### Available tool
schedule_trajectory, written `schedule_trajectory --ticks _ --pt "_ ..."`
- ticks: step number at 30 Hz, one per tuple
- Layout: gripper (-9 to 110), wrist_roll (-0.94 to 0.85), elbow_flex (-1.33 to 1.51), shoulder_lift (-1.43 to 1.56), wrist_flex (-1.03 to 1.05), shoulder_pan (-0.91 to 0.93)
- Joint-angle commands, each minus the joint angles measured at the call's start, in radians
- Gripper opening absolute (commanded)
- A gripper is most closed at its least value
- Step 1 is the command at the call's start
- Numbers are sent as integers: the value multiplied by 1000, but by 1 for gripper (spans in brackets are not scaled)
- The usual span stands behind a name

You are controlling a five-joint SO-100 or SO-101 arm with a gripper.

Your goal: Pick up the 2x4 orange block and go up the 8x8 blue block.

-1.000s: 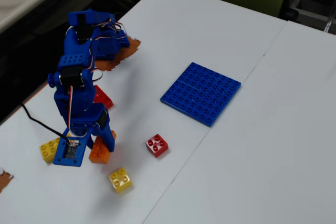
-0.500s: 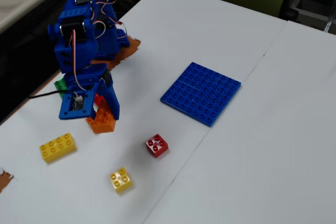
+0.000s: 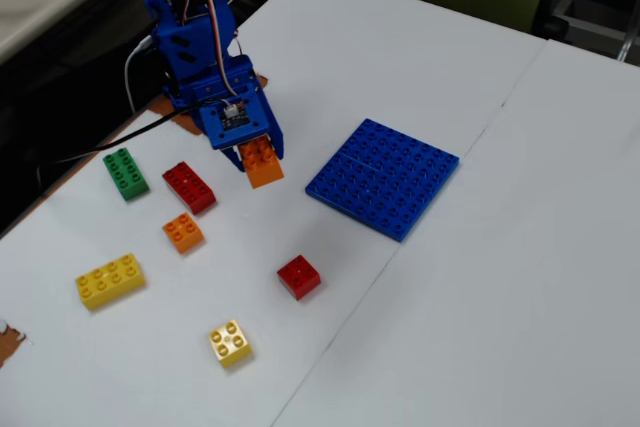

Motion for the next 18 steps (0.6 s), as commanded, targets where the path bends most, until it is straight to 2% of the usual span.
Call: schedule_trajectory --ticks 1,18 --pt "0 -40 26 74 -18 -80" --pt "0 -41 9 -92 -103 -339"
